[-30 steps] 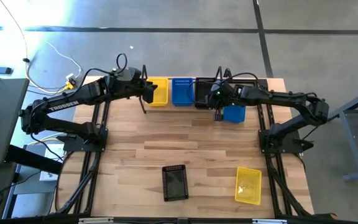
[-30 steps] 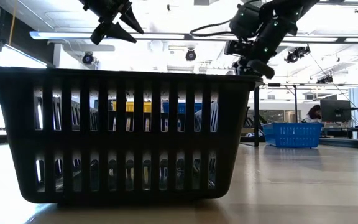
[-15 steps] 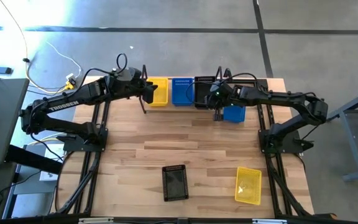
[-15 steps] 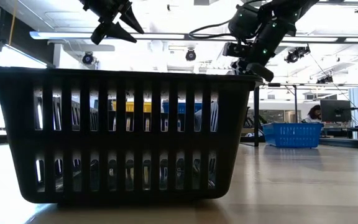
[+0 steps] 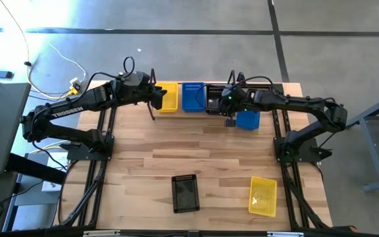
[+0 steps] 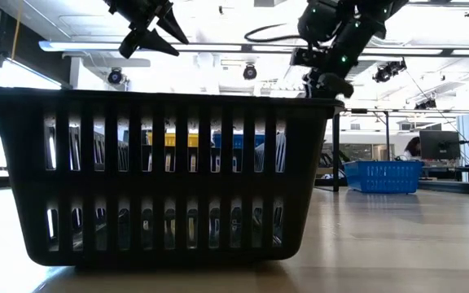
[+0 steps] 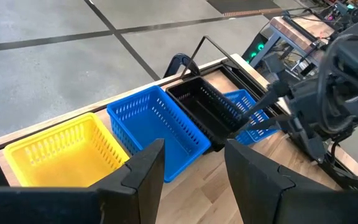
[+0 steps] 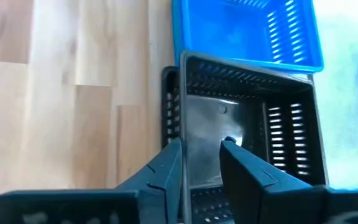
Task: Stack baskets on shelf by color
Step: Stack the top black bin on top of the black bin on the shelf, then stack the blue bin on top of the blue bin on the shelf
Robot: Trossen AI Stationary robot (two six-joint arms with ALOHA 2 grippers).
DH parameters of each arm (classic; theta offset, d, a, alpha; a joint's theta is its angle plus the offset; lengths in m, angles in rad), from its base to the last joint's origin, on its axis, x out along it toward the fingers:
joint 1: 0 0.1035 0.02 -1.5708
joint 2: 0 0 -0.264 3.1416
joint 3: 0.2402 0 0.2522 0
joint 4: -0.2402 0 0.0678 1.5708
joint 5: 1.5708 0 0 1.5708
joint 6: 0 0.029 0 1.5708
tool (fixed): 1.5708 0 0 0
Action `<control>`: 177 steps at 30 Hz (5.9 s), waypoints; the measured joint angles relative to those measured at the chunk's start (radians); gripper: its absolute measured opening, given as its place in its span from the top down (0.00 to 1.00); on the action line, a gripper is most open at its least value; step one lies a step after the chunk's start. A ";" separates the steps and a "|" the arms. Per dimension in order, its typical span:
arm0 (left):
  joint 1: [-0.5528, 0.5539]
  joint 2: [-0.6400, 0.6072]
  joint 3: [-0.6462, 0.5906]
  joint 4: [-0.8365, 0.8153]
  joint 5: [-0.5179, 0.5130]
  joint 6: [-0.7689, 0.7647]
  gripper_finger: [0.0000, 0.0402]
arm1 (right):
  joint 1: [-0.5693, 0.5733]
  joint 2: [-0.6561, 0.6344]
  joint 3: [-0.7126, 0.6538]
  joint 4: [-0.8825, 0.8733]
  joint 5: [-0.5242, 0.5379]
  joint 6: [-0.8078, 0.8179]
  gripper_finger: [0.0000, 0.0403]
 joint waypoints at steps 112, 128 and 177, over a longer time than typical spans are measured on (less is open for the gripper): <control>-0.001 0.000 0.000 -0.015 0.095 0.216 0.61 | 0.163 -0.065 0.012 -0.642 0.277 0.907 1.00; -0.001 0.000 0.000 -0.015 0.106 0.217 0.61 | 0.062 -0.065 0.364 -0.812 0.670 0.927 1.00; -0.001 0.000 0.000 -0.016 0.103 0.210 0.61 | 0.115 0.373 0.405 -0.011 0.149 0.151 1.00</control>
